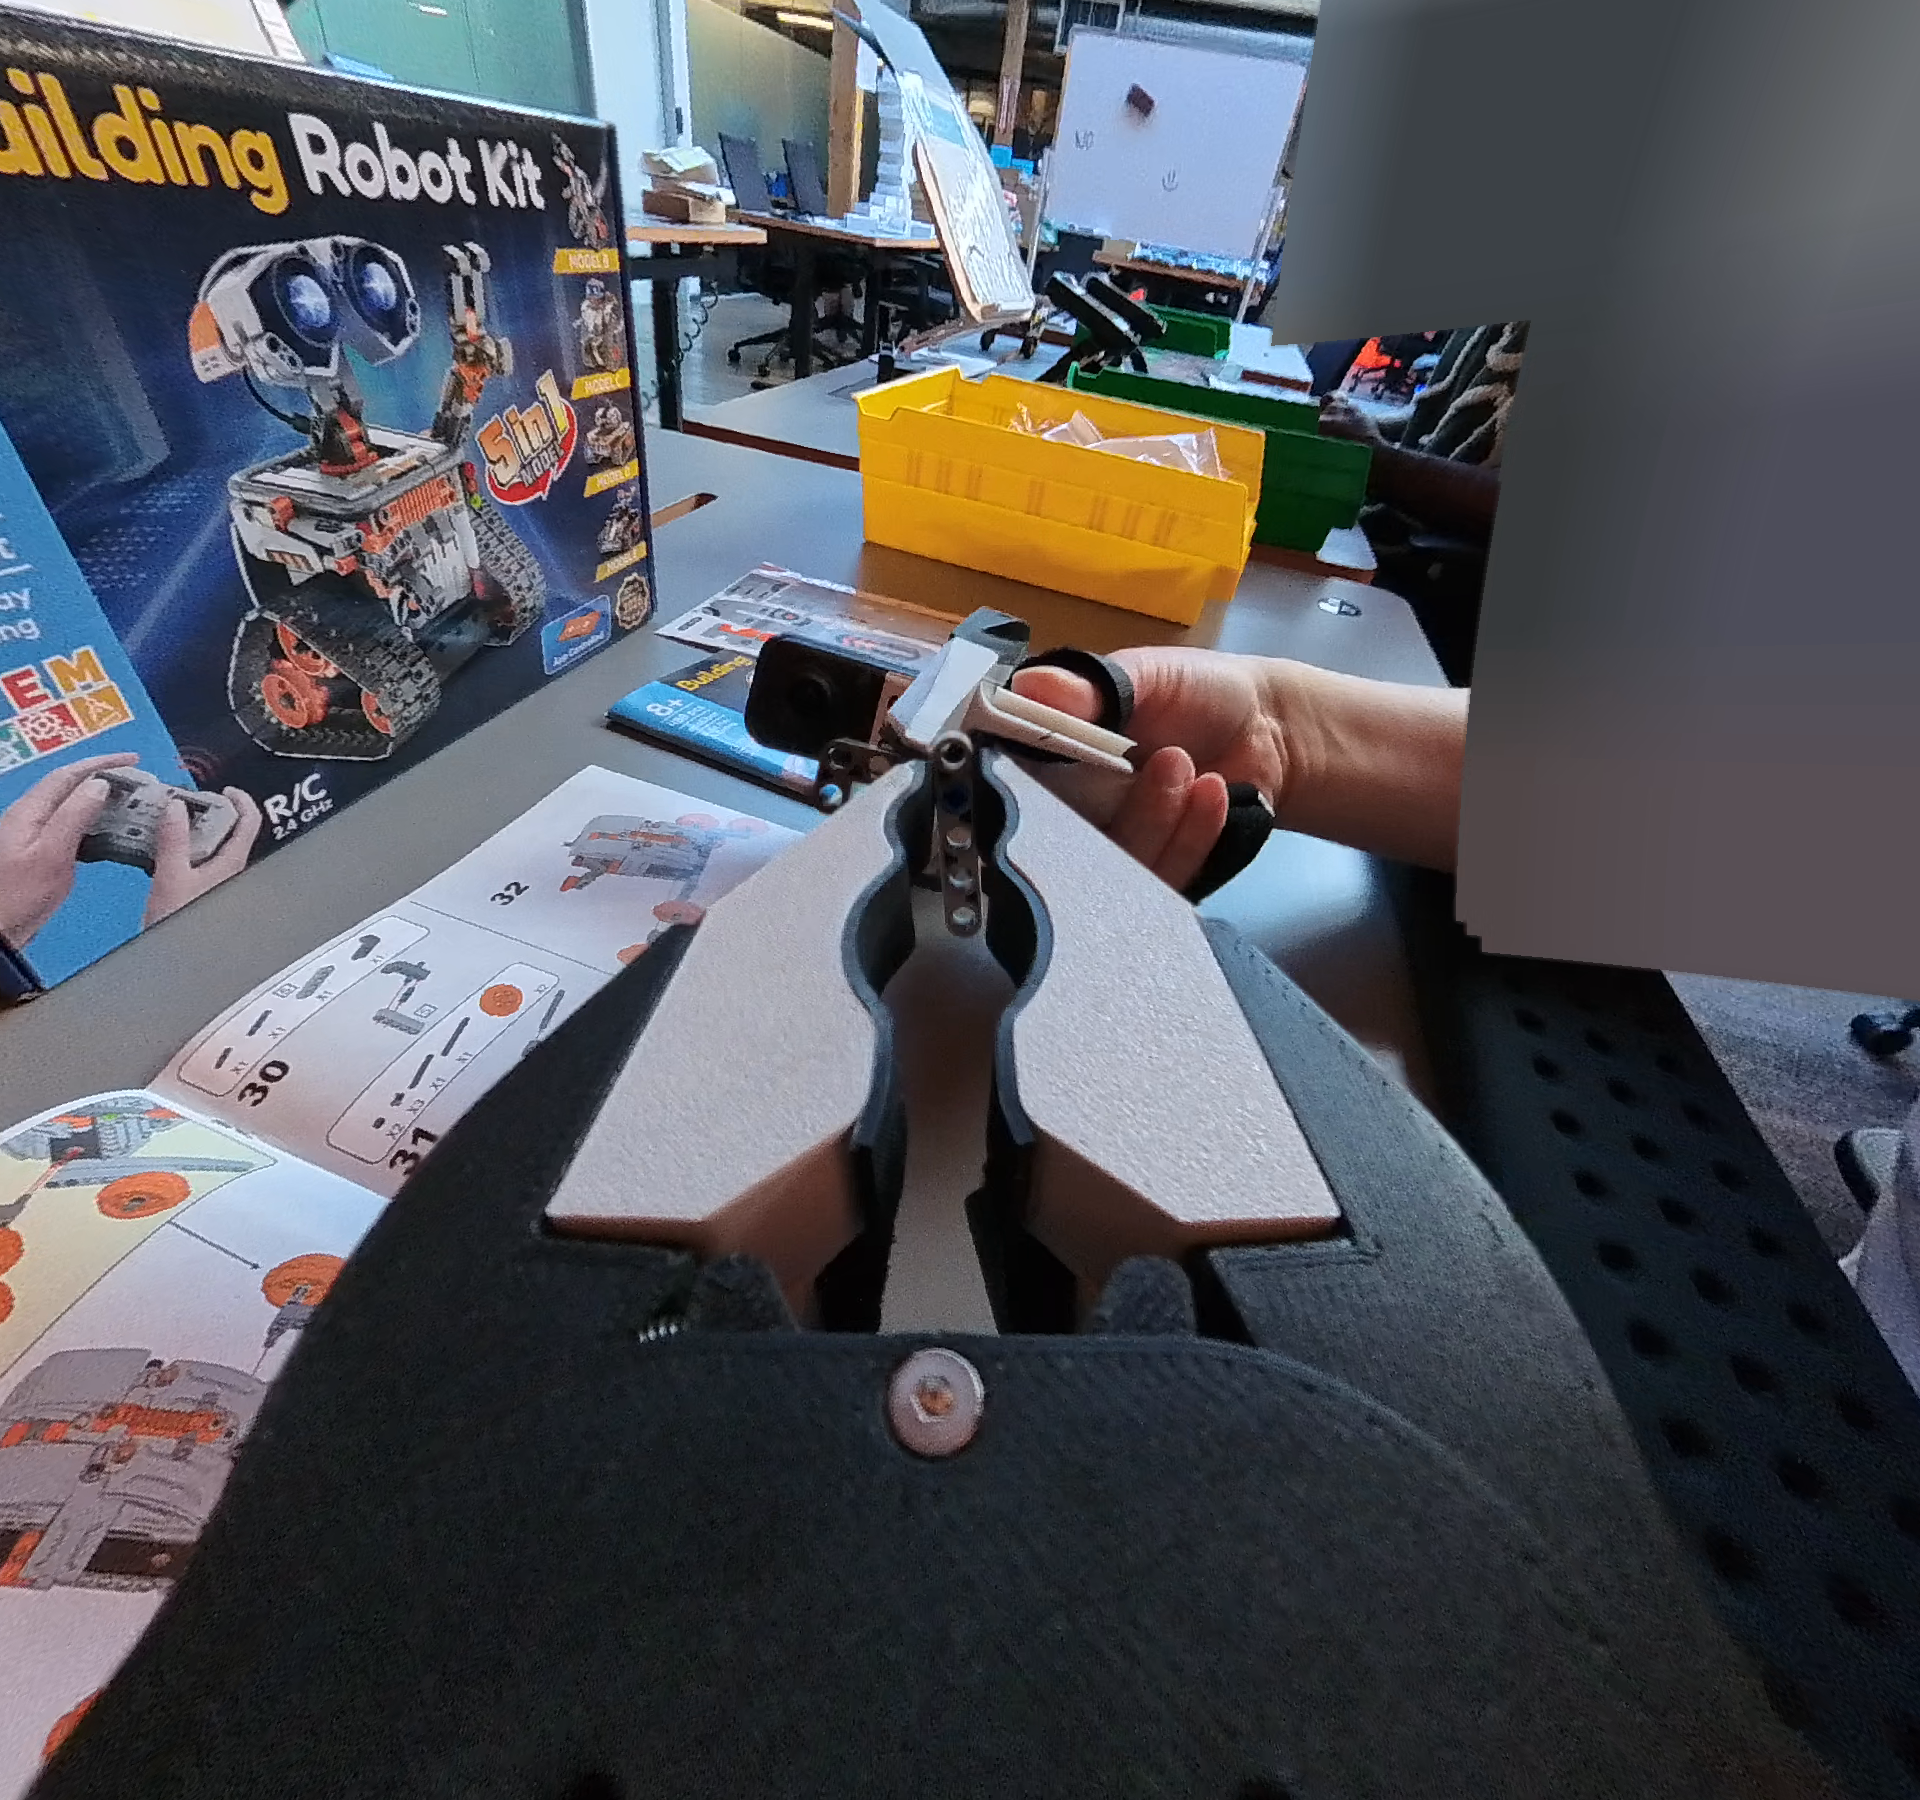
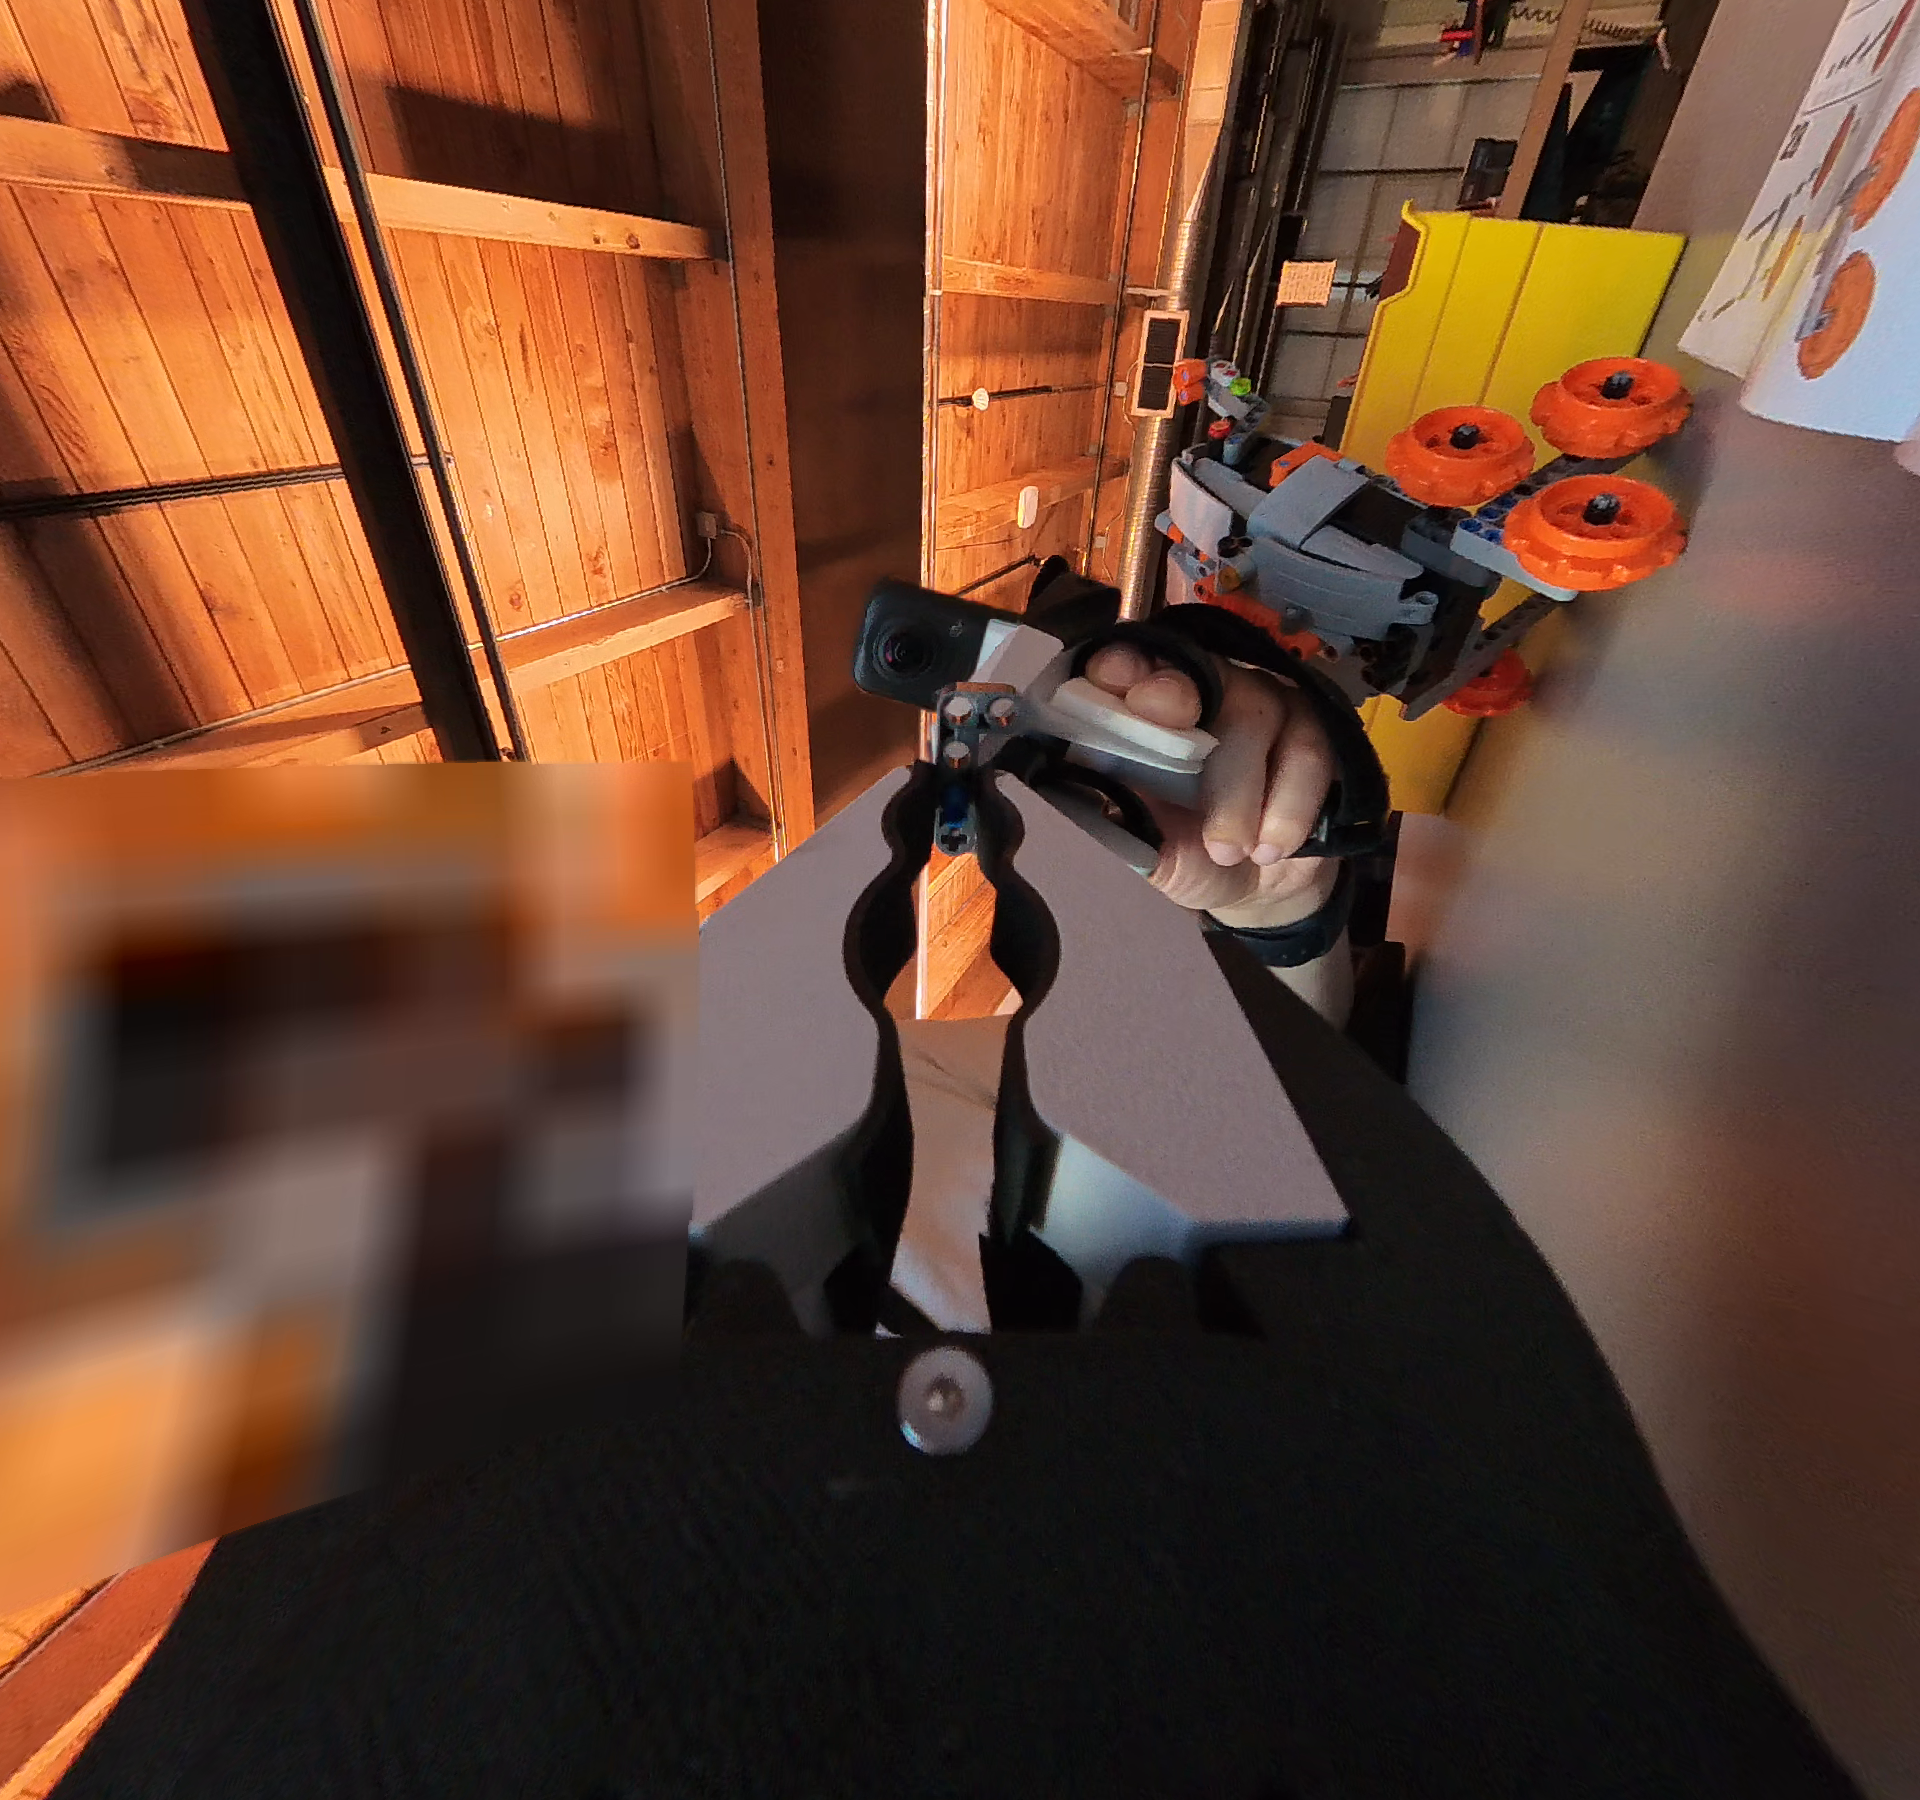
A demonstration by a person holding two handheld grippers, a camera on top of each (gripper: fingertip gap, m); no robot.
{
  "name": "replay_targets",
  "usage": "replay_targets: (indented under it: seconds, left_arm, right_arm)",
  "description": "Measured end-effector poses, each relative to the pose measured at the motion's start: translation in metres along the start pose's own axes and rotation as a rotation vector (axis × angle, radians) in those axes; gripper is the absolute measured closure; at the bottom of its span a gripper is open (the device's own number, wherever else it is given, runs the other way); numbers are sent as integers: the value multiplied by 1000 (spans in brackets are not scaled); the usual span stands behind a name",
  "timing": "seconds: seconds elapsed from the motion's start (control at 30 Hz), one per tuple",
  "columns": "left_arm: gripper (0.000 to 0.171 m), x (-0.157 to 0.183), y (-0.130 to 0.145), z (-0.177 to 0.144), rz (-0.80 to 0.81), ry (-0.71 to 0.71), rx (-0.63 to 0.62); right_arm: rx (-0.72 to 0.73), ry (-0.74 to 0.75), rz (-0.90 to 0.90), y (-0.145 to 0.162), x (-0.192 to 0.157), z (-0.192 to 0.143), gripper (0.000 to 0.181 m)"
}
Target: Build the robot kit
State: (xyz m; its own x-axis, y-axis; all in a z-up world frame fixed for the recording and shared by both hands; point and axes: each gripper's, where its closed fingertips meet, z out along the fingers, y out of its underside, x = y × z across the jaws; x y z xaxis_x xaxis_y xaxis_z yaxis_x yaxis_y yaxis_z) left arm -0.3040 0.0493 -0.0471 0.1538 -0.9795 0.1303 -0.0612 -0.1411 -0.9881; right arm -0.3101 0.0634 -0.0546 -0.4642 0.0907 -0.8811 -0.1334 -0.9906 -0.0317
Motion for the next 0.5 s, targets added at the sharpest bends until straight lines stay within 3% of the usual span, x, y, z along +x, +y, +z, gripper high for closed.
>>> replay_targets:
  seconds: [0.5]
  left_arm:
    - [166,-3,7,0,59,-31,-55]
  right_arm:
    - [27,29,13,-2,7,-1,175]
